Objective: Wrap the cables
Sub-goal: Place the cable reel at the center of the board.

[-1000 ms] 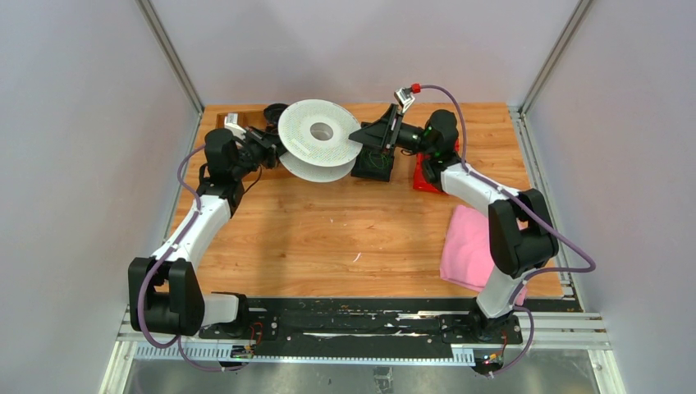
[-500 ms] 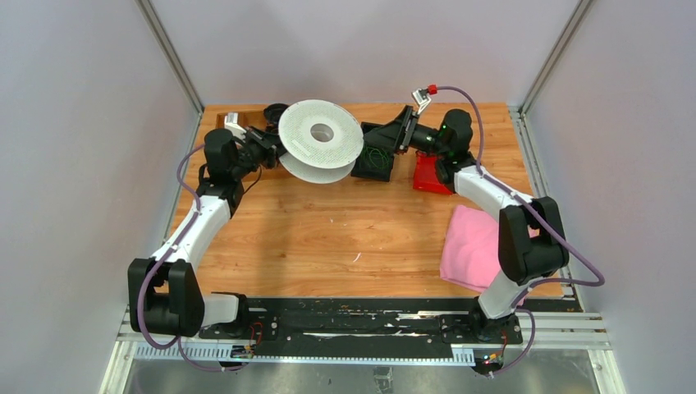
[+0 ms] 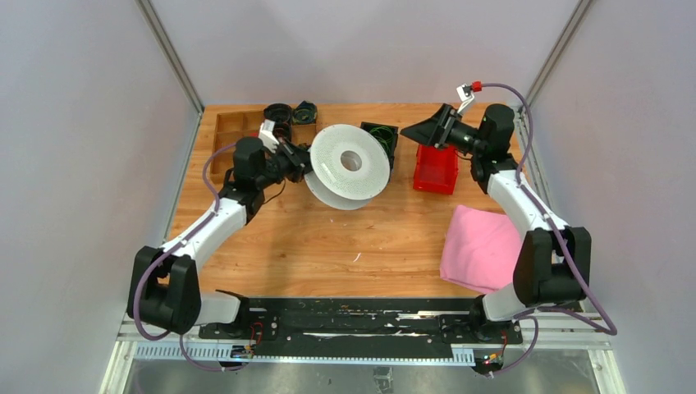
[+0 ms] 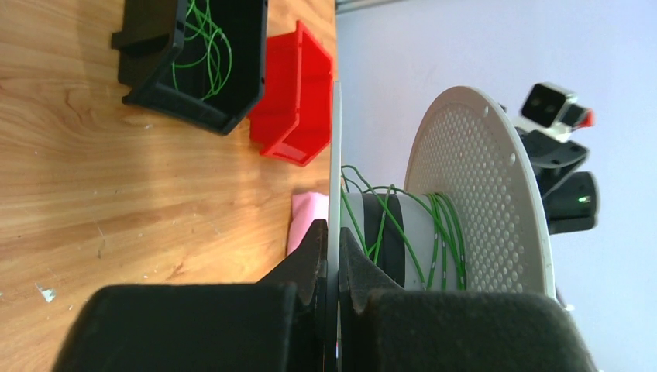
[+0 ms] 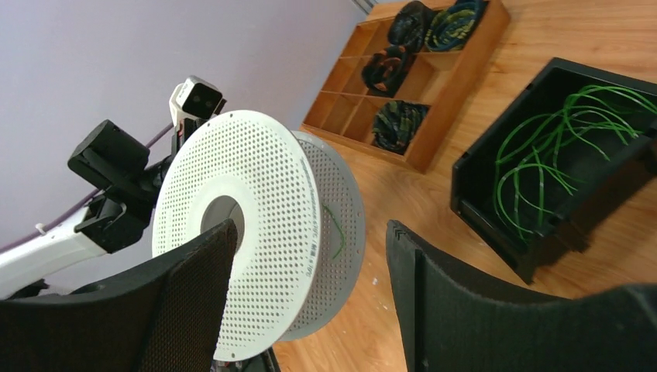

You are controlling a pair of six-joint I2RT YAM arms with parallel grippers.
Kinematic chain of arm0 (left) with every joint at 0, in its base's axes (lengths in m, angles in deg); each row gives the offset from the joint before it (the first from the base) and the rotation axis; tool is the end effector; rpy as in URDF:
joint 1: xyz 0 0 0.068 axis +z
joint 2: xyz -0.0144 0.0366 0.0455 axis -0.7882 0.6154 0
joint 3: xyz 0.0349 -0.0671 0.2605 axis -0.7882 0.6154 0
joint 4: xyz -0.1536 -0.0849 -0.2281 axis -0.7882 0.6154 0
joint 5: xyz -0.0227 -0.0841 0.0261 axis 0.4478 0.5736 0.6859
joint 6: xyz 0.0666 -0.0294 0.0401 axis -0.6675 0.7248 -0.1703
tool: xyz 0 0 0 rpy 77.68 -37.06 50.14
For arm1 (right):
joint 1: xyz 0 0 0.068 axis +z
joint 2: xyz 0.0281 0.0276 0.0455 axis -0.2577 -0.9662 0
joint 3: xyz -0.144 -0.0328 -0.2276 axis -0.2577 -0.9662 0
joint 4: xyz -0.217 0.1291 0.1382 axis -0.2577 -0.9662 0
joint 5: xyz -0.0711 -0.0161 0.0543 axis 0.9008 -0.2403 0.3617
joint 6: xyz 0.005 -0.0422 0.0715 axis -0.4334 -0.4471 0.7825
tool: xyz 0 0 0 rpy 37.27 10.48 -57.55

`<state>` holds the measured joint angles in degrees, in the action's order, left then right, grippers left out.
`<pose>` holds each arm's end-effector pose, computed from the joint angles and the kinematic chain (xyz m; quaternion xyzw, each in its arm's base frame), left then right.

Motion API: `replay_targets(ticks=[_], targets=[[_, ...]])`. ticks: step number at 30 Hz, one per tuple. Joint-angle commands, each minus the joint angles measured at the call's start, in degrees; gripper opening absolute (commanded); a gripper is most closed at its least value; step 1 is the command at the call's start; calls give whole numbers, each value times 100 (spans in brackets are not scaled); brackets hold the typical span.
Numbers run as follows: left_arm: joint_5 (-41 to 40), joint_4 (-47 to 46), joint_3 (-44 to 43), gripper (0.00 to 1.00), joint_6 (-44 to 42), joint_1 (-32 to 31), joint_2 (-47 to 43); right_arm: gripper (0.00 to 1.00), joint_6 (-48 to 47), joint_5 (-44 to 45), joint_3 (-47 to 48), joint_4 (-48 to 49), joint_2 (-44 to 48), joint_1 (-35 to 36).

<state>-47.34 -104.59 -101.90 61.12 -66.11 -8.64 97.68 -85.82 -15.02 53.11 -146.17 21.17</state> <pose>0.3354 -0.1206 0.2677 -0.1951 0.7413 -0.5474 0.3359 0.3854 0.1004 0.3293 -0.0996 0.6882 0.5579 0.4529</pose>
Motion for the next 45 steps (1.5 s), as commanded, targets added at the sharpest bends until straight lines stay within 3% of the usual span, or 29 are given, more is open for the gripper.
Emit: replay_targets(ticks=[1, 16, 35, 45], targets=[[-109, -421, 95, 0, -320, -375, 197, 70, -1008, -6, 38, -1074, 350, -198], [-165, -654, 53, 0, -623, -1298, 1274, 70, -2392, -29, -363, -2116, 974, -294], [10, -956, -236, 0, -451, -1676, 2300, 70, -2621, 158, -944, -2051, 1366, -413], [-32, -992, -203, 22, -544, -1694, 2433, 70, -2629, 197, -1113, -1898, 1454, -414]])
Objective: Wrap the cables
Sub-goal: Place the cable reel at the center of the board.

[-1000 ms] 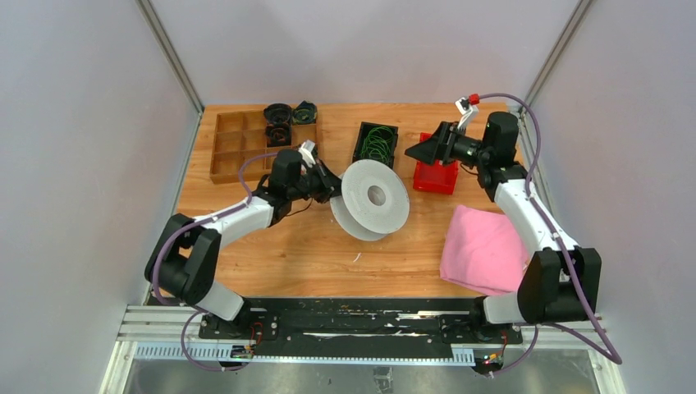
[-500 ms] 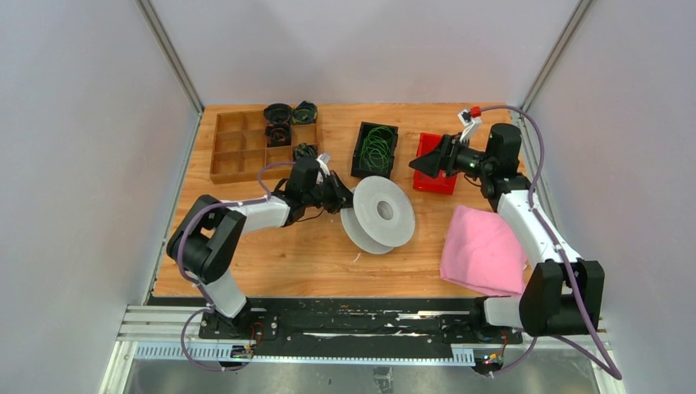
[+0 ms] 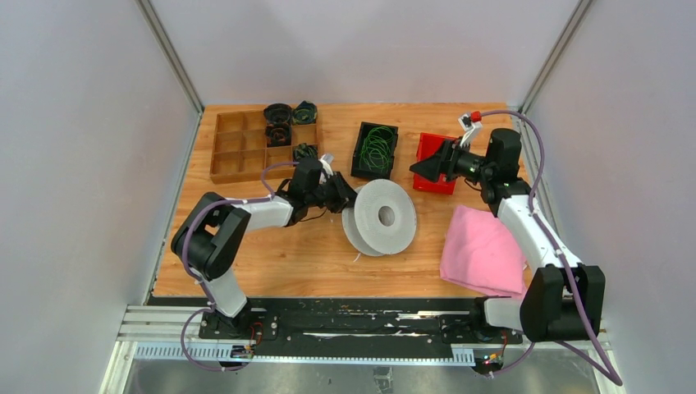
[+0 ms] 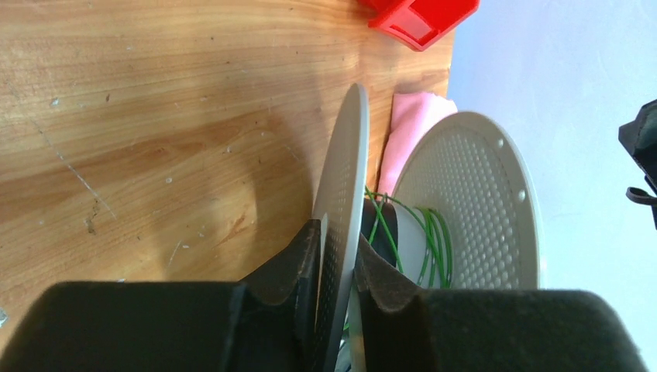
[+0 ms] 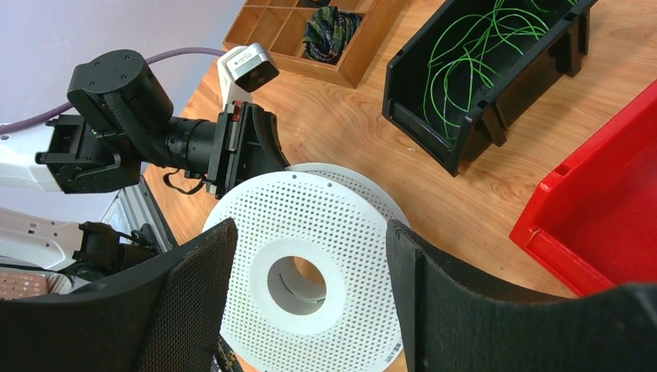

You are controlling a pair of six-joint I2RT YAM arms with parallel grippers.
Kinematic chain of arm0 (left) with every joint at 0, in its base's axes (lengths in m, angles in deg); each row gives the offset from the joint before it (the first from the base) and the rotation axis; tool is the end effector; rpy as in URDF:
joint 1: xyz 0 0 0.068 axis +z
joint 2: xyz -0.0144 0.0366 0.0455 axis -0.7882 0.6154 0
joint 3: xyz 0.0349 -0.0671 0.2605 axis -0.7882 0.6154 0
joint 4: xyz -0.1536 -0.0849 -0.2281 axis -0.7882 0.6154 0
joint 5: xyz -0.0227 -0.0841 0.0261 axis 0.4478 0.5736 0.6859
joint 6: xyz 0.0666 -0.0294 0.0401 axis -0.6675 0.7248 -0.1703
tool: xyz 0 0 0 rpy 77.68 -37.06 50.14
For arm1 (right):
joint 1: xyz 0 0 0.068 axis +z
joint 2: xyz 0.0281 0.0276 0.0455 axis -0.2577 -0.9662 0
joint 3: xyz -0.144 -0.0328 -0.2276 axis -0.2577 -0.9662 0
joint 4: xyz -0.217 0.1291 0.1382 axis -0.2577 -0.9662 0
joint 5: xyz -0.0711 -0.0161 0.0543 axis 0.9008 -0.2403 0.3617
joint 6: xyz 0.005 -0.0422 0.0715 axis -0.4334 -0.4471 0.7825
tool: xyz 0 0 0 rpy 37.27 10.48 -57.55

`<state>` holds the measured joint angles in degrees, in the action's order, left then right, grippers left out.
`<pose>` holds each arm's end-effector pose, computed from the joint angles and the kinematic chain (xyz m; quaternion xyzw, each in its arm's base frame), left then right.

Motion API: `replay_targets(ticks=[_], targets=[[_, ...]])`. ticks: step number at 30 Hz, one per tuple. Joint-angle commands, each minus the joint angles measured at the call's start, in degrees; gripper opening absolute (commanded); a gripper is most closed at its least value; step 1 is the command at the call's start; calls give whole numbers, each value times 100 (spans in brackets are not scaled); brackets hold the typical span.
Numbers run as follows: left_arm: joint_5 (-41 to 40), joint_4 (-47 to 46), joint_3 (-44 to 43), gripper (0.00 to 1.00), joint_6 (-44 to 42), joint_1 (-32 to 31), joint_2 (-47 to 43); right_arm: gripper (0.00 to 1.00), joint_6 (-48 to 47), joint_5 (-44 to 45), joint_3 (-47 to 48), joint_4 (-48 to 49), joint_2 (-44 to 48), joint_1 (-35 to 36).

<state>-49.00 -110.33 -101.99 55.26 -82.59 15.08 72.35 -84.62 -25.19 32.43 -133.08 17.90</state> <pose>0.3248 -0.2308 0.1317 -0.1096 0.8403 -0.4951 0.1917 0.3316 0.0743 0.2959 -0.1590 0.7437 0.4470 0.4710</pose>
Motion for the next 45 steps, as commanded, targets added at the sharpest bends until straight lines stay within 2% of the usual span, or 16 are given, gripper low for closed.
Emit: replay_targets(ticks=[1, 12, 26, 45], targets=[[132, -412, -198, 23, 30, -46, 67, 70, -84, 79, -111, 181, 140, -85], [77, -416, -144, 32, -122, -37, 58, 70, 9, -7, -193, 346, 10, -85], [-37, -144, -99, 48, -542, 227, 94, 70, 31, -83, -227, 399, -133, -85], [-224, 81, 6, 50, -1075, 379, 288, 70, -98, -15, -292, 378, -156, -85]])
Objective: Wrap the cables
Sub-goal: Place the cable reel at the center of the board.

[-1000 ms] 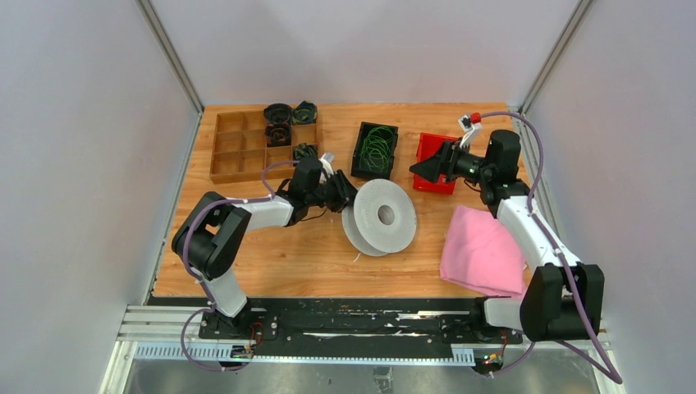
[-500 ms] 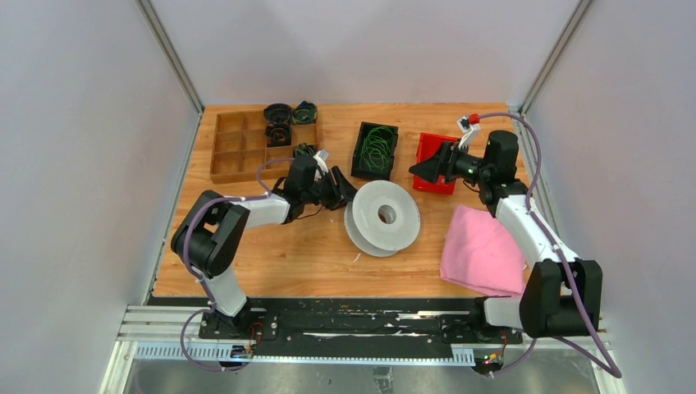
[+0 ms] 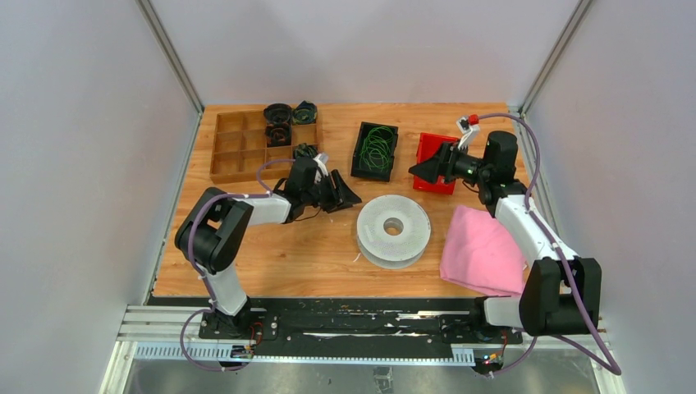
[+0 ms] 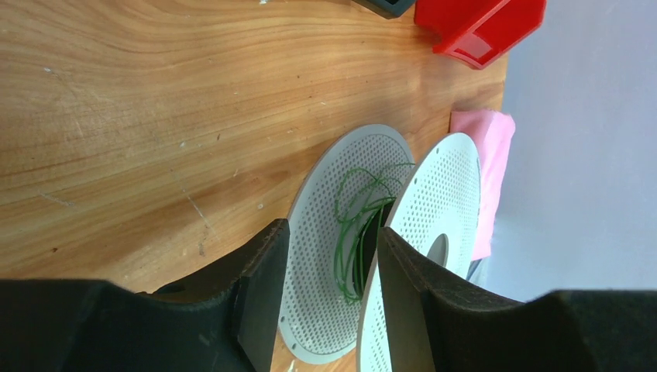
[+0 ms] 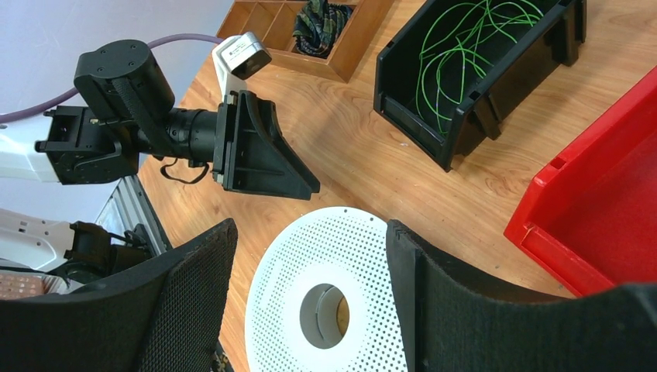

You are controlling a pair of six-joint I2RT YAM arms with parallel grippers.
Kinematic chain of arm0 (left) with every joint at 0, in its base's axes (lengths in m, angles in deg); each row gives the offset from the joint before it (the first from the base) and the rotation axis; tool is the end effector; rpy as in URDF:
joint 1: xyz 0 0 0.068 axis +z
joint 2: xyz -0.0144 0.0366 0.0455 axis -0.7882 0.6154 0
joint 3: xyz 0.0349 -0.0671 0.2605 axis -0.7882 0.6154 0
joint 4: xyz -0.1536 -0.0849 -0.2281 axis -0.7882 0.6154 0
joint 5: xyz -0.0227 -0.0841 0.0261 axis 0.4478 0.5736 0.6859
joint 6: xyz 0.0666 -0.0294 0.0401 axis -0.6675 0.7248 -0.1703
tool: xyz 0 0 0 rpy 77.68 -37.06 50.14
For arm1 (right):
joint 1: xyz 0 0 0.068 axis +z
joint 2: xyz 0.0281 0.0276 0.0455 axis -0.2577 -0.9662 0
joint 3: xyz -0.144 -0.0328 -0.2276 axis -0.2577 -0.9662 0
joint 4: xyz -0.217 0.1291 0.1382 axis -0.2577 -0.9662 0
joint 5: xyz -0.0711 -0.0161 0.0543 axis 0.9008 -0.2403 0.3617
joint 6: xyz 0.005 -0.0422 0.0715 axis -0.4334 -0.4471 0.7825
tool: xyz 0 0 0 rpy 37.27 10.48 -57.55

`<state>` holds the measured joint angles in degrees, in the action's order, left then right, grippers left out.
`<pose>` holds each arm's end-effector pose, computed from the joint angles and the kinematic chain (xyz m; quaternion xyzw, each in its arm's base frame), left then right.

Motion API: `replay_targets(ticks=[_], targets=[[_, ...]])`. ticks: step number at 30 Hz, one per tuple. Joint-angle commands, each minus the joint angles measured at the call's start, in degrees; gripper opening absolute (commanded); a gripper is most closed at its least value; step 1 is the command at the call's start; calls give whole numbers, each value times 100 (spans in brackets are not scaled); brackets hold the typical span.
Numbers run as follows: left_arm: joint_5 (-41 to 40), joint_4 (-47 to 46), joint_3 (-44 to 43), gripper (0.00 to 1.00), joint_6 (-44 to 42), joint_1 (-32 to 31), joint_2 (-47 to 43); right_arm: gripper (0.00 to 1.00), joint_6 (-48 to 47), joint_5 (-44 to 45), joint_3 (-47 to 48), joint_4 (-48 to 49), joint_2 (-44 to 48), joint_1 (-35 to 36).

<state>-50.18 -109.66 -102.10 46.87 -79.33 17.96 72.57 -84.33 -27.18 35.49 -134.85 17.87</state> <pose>0.3386 -0.2110 0.1116 -0.0863 0.8579 -0.4534 0.2259 0.3363 0.0741 0.2786 -0.1533 0.7477 0.4469 0.4667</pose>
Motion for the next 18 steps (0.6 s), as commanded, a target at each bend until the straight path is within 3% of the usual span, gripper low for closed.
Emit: replay_targets(ticks=[1, 8, 18], targets=[[-160, 47, 13, 50, -303, 58, -53, 70, -186, 13, -72, -9, 42, -81], [-692, 317, 77, 54, -1006, 76, -619, 71, -1108, 544, 231, -1150, 172, -83], [-1422, 975, -123, 69, -2633, 108, -1825, 74, -2289, 1753, 486, -2386, 662, -74]])
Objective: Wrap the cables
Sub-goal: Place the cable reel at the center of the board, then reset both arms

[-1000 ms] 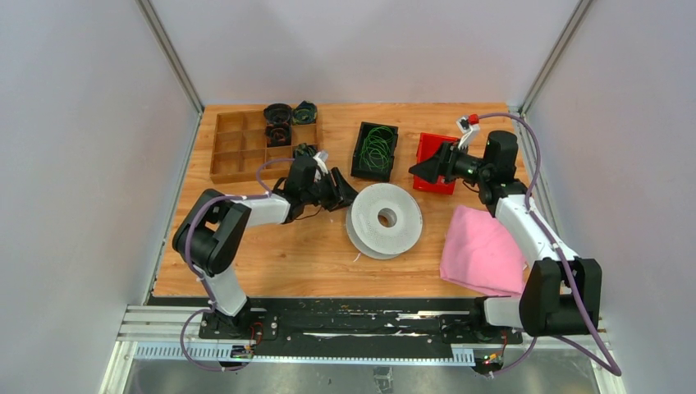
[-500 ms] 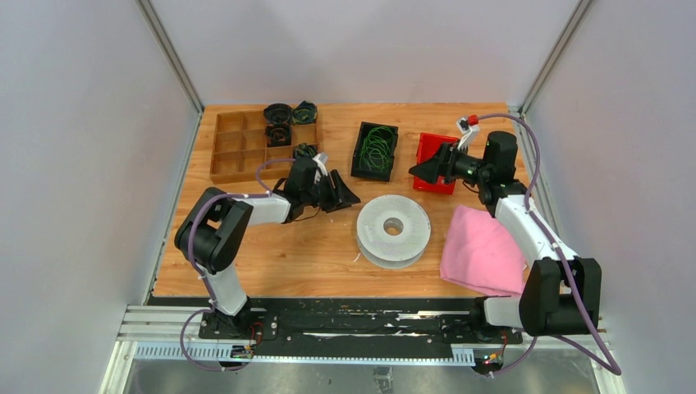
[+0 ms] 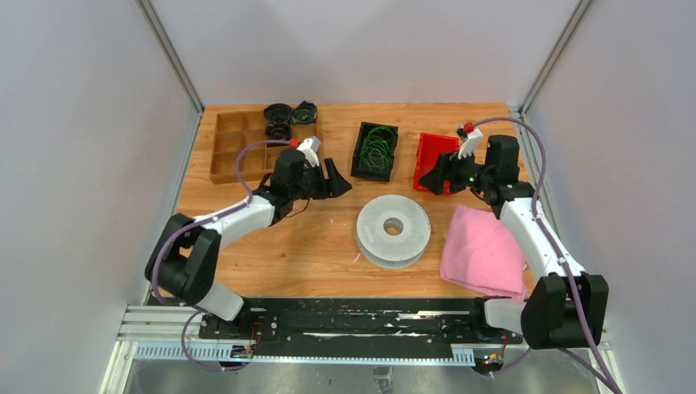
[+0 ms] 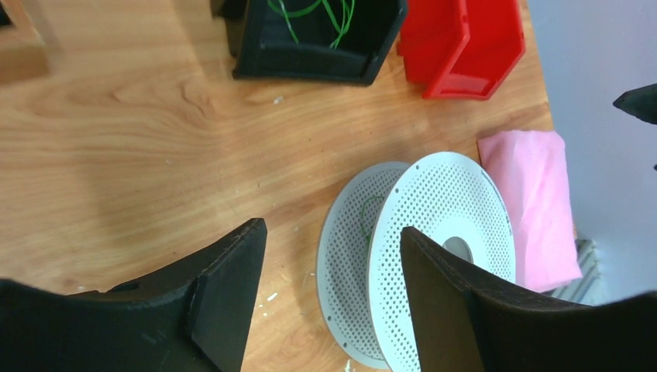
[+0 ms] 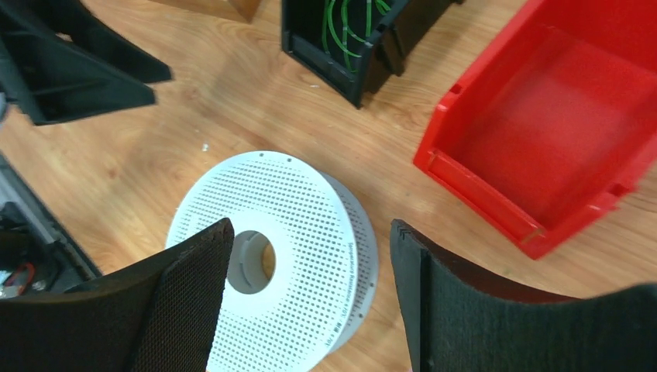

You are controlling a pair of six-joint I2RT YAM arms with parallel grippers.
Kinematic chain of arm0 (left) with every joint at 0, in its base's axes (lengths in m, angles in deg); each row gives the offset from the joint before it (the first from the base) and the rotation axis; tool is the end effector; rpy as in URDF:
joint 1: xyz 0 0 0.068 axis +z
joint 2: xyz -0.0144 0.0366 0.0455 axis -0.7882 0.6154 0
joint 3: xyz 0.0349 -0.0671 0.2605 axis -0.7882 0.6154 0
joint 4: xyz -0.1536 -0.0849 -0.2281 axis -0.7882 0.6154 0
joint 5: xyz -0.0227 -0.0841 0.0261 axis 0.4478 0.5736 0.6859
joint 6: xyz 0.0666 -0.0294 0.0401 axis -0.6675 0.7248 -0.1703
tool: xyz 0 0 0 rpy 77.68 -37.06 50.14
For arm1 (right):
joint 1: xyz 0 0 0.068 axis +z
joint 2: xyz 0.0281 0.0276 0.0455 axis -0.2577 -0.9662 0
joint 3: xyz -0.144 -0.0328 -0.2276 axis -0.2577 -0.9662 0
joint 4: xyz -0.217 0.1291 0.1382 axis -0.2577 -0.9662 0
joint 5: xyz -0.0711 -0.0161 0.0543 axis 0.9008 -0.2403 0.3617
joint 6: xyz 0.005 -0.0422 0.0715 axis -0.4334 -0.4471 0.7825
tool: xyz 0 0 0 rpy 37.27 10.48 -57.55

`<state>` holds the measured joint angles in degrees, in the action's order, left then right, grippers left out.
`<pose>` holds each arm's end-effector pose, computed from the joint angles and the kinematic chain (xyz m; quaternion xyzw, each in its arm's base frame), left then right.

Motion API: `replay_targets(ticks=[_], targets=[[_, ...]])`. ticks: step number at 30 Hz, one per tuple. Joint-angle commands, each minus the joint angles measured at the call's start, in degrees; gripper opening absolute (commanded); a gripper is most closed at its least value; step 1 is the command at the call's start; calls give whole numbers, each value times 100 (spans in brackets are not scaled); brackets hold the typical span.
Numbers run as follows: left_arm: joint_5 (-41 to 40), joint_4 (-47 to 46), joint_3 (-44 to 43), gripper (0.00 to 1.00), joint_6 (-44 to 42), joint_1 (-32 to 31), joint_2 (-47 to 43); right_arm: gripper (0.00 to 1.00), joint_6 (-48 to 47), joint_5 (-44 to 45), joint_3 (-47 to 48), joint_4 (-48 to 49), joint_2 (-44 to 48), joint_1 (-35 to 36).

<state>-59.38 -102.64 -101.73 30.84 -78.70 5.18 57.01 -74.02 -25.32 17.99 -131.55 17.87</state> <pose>0.3340 -0.1917 0.1752 -0.0011 0.8489 -0.3793 0.3680 0.3252 0.0645 0.2708 -0.1705 0.8037 0.3311 0.4640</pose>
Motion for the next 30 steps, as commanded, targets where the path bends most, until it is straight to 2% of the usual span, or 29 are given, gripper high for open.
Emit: replay_targets(ticks=[1, 7, 12, 16, 24, 26, 30], targets=[[-597, 319, -184, 71, -1241, 48, -703, 74, -839, 930, 340, -784, 386, -74], [-1264, 955, -605, 91, -2685, 54, -1469, 78, -1426, 2271, 756, -1387, 594, -78], [-2047, 1328, -805, 100, -3878, 75, -2143, 80, -1792, 2613, 1023, -1646, 741, -83], [-2735, 1572, -866, 98, -4562, 91, -2538, 81, -1861, 2789, 973, -1602, 886, -87], [-3593, 1897, -751, 98, -4748, 235, -3343, 82, -1578, 3091, 1086, -1661, 944, -92], [-3474, 2140, -860, 98, -4602, 447, -3413, 82, -1536, 3204, 1257, -1764, 914, -92], [-2684, 2176, -832, 98, -4391, 1056, -3589, 82, -1648, 3163, 1499, -1843, 878, -92]])
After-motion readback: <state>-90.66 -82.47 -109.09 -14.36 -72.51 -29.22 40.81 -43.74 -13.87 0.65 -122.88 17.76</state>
